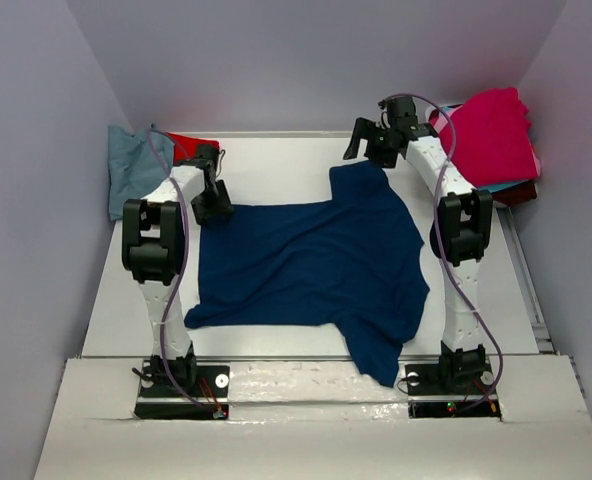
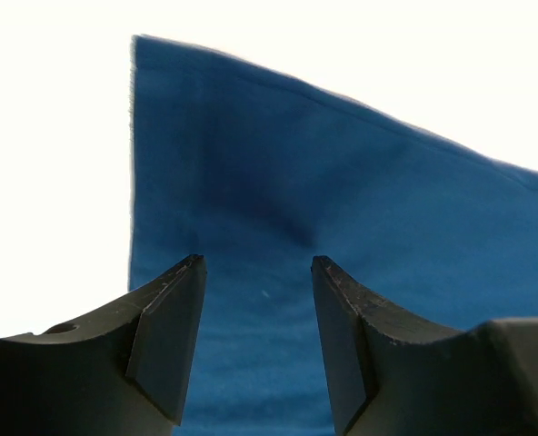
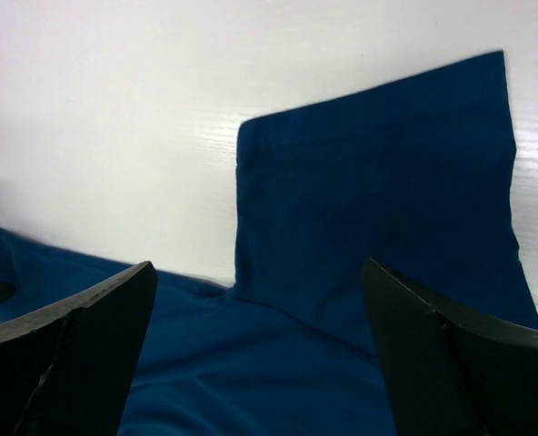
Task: Fold and stack the t-shirts
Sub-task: Flatten the tshirt out
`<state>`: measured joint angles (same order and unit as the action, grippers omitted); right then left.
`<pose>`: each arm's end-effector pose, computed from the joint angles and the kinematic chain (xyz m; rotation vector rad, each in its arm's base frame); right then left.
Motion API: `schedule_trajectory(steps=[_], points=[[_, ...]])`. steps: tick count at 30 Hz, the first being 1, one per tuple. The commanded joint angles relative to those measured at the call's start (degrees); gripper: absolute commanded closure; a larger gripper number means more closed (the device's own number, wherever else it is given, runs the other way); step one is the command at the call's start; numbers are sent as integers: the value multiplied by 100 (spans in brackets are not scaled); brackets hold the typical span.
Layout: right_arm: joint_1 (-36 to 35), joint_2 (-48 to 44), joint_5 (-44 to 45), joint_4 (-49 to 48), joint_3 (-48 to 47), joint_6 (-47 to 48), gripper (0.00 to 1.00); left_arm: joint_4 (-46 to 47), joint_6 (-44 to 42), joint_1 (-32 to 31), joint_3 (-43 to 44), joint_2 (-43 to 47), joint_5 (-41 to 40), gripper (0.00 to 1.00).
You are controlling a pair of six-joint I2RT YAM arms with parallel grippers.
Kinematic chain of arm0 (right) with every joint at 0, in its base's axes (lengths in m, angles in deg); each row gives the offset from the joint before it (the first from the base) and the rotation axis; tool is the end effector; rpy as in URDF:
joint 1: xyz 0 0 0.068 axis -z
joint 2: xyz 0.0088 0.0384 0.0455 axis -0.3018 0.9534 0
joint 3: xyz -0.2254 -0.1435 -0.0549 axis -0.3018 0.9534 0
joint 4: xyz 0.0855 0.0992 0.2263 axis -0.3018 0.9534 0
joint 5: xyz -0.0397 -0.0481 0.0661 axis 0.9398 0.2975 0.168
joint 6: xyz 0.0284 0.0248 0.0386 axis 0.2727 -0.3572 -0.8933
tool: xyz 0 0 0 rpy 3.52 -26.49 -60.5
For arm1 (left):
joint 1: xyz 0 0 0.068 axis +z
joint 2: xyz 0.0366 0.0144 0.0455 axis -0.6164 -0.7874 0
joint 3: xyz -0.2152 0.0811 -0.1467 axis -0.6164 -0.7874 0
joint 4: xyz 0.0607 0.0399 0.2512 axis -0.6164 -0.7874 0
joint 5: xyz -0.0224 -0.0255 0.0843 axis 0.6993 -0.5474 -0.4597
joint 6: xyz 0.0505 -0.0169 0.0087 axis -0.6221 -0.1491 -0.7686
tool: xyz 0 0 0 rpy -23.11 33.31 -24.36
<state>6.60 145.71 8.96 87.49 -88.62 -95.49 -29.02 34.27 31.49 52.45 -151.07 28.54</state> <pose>0.5179 0.1105 0.2573 0.0572 2.3946 0.5931 0.4294 -0.0484 0.1881 -0.3497 2.6871 -0.1083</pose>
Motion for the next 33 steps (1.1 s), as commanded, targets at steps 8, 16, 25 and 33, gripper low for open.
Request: schedule_trajectory(steps=[8,16,25,33], points=[[-11,-249,-117,293,291,-51,0,-71,30,446,1062,-467,-77,38],[-11,85,111,460,-210,1,0,-185,-137,446,1591,-915,11,39],[50,743,884,198,-870,-173,0,-229,-172,446,1424,-846,-164,39],[287,1305,1315,-14,-1554,-675,0,-265,-155,446,1292,-679,-77,38]])
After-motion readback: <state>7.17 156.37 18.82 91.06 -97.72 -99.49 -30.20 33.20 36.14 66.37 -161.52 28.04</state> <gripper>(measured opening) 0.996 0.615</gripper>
